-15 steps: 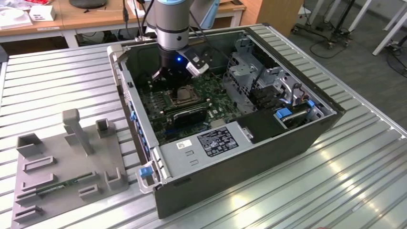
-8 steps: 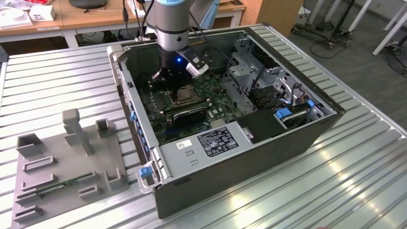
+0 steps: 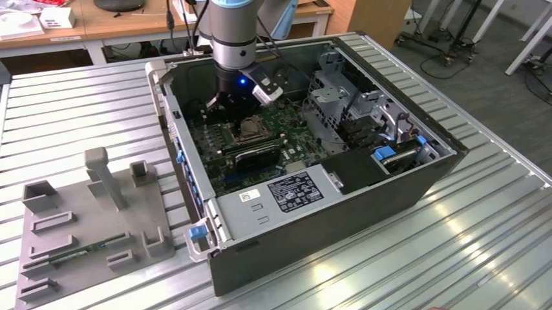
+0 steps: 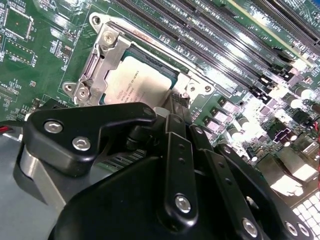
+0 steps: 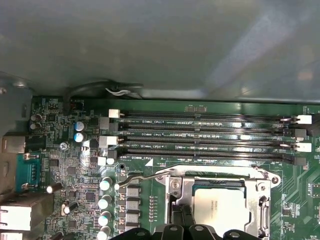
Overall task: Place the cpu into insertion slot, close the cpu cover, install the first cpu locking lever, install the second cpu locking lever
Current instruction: 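Close the cpu cover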
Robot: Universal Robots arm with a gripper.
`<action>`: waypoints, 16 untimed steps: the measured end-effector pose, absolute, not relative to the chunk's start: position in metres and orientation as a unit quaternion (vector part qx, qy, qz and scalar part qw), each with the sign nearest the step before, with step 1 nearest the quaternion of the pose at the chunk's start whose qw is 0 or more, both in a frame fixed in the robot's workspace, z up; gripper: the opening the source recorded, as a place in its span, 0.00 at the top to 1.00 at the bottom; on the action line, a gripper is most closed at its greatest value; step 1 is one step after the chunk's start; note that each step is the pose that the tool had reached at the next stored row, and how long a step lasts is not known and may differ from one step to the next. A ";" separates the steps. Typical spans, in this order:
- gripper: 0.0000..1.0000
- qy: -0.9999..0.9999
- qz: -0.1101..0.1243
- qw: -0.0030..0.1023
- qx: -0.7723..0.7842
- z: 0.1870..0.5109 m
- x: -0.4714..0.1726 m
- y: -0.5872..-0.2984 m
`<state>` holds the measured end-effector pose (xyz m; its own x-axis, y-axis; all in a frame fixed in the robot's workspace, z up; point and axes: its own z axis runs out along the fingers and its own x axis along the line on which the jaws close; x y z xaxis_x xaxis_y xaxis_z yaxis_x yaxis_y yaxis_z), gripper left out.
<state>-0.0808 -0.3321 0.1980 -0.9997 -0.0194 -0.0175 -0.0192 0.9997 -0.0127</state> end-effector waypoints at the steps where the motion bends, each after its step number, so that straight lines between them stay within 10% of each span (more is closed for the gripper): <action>1: 0.89 1.000 -0.006 0.009 -0.010 0.198 -0.081 -0.332; 16: 0.89 1.000 -0.006 0.009 -0.010 0.201 -0.081 -0.332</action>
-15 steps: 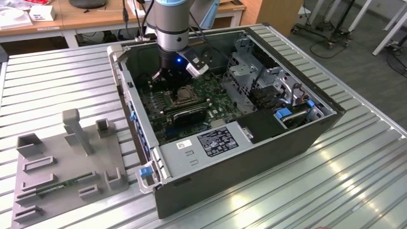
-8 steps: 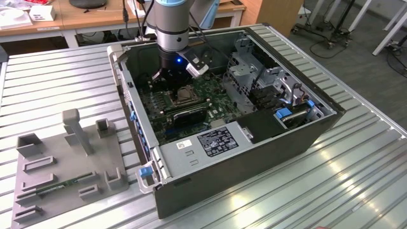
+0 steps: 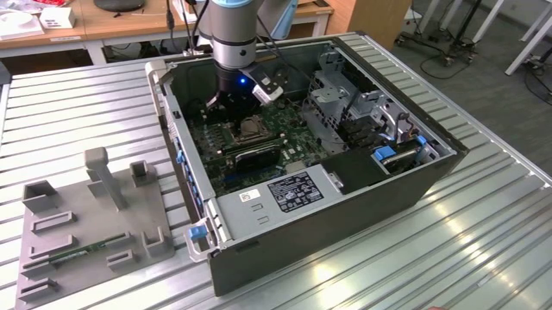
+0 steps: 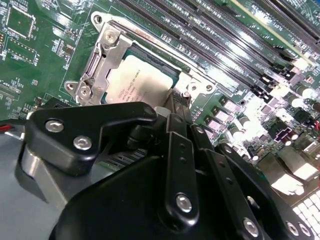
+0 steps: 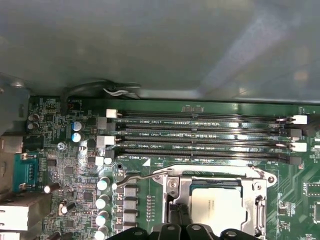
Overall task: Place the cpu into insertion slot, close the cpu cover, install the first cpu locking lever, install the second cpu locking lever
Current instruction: 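Close the cpu cover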
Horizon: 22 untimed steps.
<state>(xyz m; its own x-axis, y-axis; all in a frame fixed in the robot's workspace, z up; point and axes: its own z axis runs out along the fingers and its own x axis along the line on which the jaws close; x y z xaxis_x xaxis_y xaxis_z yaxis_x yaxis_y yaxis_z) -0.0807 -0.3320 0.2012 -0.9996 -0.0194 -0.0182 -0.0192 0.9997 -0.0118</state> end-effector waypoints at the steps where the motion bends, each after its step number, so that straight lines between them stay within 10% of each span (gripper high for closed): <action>1: 0.89 1.000 -0.006 0.009 -0.010 0.202 -0.081 -0.332; 22: 0.89 1.000 -0.006 0.009 -0.010 0.229 -0.081 -0.332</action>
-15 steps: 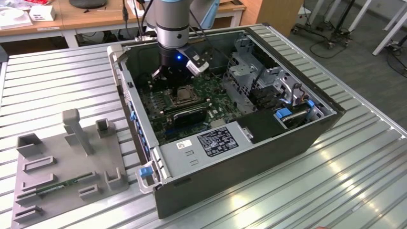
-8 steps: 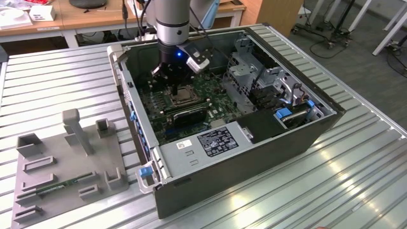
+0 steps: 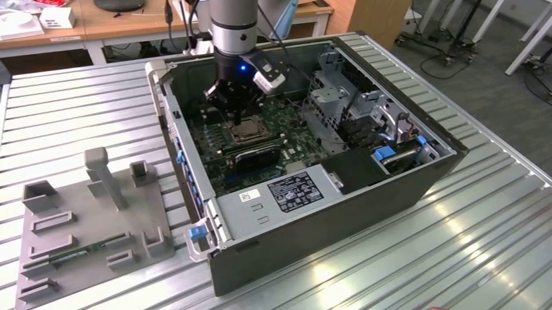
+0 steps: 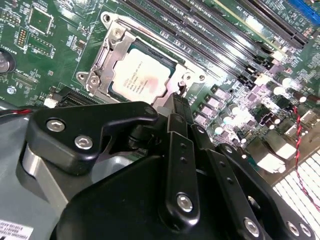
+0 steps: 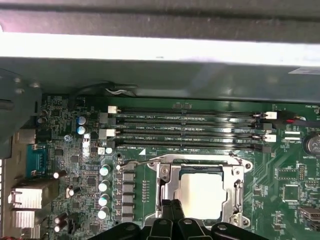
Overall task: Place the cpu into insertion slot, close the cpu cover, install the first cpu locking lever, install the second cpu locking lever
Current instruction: 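Close the cpu cover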
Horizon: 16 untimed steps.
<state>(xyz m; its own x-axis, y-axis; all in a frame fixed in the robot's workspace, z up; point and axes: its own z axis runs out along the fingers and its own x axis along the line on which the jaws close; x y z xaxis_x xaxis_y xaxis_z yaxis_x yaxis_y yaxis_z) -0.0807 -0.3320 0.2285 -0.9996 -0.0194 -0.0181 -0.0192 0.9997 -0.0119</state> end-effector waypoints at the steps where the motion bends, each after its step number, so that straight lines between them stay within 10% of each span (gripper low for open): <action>1: 0.89 1.000 -0.006 0.009 -0.010 0.229 -0.081 -0.332; 16: 0.89 1.000 -0.006 0.010 -0.010 0.228 -0.071 -0.332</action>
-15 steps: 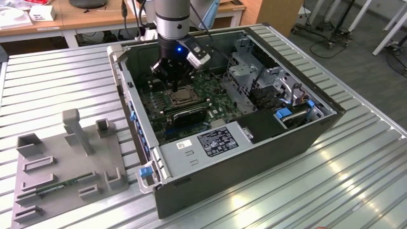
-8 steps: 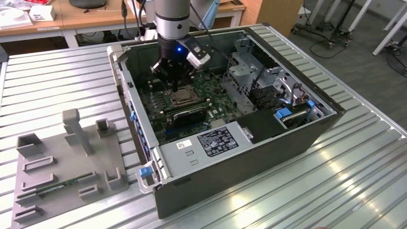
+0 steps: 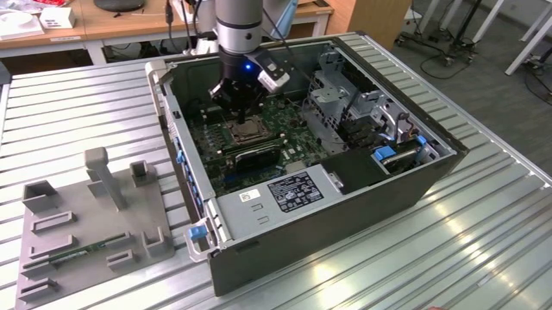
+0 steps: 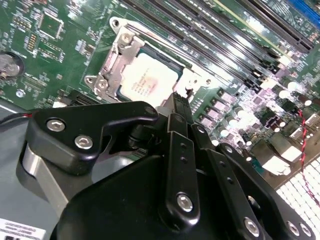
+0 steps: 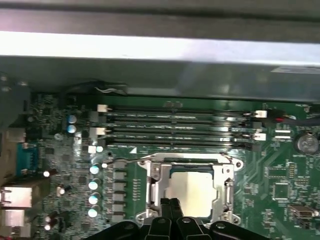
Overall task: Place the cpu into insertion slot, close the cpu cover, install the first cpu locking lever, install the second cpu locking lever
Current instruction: 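Close the cpu cover, then install the first cpu locking lever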
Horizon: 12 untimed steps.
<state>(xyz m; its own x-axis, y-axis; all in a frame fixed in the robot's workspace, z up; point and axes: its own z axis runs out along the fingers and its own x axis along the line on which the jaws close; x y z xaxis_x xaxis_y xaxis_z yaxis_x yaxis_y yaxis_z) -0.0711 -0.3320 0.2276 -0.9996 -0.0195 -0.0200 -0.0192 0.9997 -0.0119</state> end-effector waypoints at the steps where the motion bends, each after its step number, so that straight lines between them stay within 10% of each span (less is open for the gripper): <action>1: 0.89 1.000 -0.006 0.010 -0.010 0.227 -0.069 -0.332; 12: 0.89 1.000 -0.006 0.010 -0.010 0.227 -0.054 -0.332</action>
